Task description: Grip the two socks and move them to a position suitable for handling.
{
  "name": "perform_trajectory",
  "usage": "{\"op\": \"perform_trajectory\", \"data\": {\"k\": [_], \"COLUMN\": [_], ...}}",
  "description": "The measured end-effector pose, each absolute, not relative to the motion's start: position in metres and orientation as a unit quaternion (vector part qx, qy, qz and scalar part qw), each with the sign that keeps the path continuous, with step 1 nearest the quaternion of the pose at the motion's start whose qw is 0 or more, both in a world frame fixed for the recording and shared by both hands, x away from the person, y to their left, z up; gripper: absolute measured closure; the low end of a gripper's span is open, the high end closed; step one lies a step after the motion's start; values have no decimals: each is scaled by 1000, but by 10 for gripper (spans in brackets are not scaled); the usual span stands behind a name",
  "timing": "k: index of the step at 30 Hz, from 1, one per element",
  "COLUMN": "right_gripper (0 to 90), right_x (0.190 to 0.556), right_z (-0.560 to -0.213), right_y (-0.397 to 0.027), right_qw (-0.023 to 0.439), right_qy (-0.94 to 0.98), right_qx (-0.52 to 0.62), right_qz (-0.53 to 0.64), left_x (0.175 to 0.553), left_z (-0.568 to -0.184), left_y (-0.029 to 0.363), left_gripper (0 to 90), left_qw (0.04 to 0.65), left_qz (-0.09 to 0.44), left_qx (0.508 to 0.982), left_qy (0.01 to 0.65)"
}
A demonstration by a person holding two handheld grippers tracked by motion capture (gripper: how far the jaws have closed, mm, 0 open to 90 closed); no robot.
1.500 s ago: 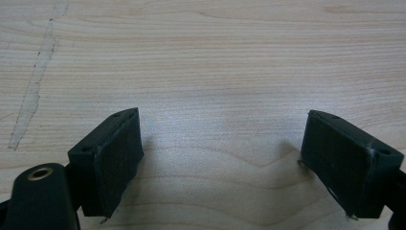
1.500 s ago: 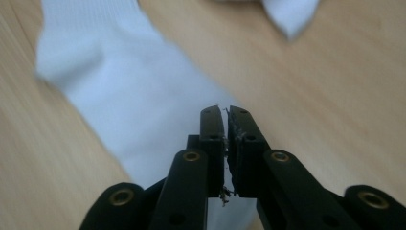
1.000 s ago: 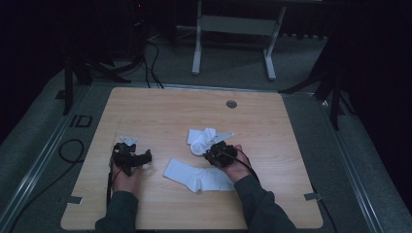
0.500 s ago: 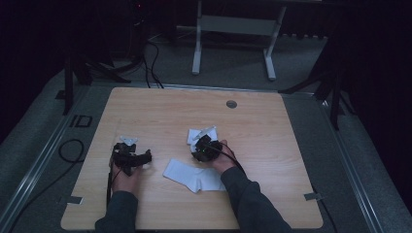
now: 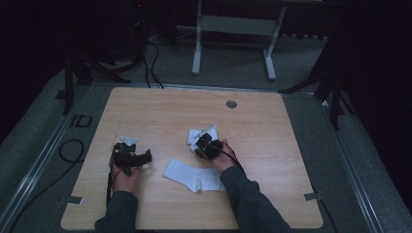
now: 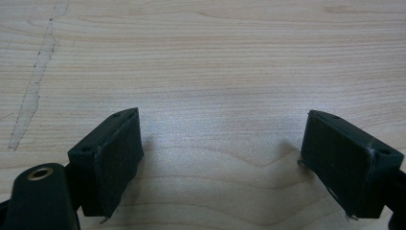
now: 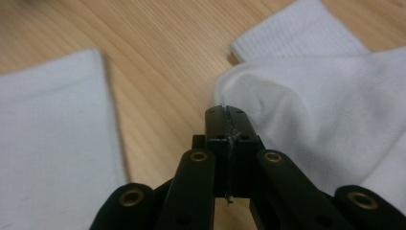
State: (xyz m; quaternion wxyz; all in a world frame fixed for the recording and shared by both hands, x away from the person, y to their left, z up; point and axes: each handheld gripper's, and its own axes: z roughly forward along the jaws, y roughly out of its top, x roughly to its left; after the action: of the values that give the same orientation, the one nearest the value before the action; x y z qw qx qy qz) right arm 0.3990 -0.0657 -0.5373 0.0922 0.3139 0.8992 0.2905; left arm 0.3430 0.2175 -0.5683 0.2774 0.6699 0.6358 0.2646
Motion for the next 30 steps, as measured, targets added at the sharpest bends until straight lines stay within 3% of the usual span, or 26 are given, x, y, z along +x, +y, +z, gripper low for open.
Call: {"op": "perform_trajectory", "data": {"k": [4,15,25,30], "right_gripper": [893,892,891,890], "right_x": [388,365,368,374], "right_z": [-519,-452,-436,-436], "right_y": [-75,-108,-128,-159], "right_qw": [87,133,169,187], "right_qy": [888,849,829,815], "right_qx": [314,311,331,361], "right_qz": [324,406,418,414], "left_x": [343,343,343,343], "left_z": [-568,-568,-568,-568], "left_y": [217,218,218,217], "left_gripper": [141,140,141,140], "left_qw": [278,277,277,278], "left_qz": [265,264,264,265], "left_qx": [669,670,670,669], "left_qy": [636,636,636,636]}}
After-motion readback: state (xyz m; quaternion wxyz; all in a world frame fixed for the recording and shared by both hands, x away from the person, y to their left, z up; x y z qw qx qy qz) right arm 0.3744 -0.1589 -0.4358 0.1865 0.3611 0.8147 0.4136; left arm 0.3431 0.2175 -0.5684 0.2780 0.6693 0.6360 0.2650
